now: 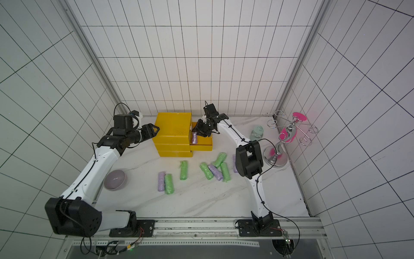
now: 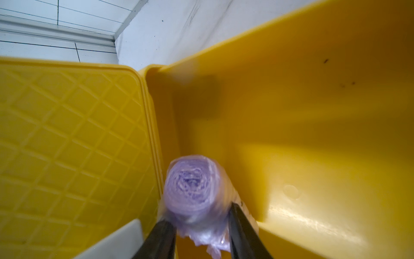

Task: Sort the rolls of trash bags by color and place them into the drawer
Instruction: Place the roll of trash bags in the drawer, then pick up the roll of trash bags from the center of the board.

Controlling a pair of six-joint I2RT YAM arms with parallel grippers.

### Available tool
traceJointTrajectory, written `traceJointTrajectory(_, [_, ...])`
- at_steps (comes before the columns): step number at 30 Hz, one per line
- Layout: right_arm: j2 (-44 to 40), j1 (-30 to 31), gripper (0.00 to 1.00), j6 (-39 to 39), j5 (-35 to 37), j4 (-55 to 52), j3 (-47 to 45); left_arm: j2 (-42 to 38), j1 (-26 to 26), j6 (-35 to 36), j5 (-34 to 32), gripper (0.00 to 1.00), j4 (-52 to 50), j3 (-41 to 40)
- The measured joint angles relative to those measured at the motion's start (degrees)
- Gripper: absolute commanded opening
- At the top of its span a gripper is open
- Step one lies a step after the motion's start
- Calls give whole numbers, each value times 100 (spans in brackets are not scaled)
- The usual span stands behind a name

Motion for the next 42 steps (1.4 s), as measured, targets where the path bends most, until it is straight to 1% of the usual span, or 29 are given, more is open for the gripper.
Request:
traceJointTrajectory(4, [-87, -28, 49, -42, 7, 9, 0, -7, 0, -22, 55, 68, 0, 0])
traceJointTrajectory(8, [-310, -114, 49, -162, 37, -15, 0, -26, 0, -39, 76, 68, 0, 0])
traceJointTrajectory(11, [-531, -149, 47, -326, 107, -79, 0, -55, 0, -44, 92, 68, -4, 0])
traceJointTrajectory(15, [-938, -166, 44, -763, 295, -319, -46, -157, 0, -61, 118, 68, -39, 0])
traceJointTrajectory(17, [-1255, -181, 43, -1023, 433, -431, -229, -254, 0, -81, 144, 68, -70, -2])
traceJointTrajectory(20, [-1926, -184, 45, -1436, 704, -592, -776, -516, -26, -131, 195, 68, -101, -66])
traceJointTrajectory(25, [-3152, -181, 45, -2050, 1154, -732, -2063, -1082, -223, -219, 229, 68, -192, -341])
traceJointTrajectory(28, [-3589, -166, 43, -2302, 1311, -824, -2844, -1377, -391, -286, 232, 68, -236, -573])
traceJointTrajectory(31, [-3788, -85, 43, -2459, 1484, -861, -3694, -1668, -520, -398, 243, 68, -339, -837])
traceJointTrajectory(35, [-3810, 188, 38, -2566, 1716, -883, -4625, -2048, -612, -551, 247, 68, -474, -1086])
traceJointTrajectory(37, [-3764, 332, 37, -2599, 1834, -894, -4920, -2223, -640, -629, 251, 68, -514, -1165])
traceJointTrajectory(42, [-3427, 544, 38, -2625, 1987, -730, -5187, -2461, -667, -754, 271, 68, -551, -1314])
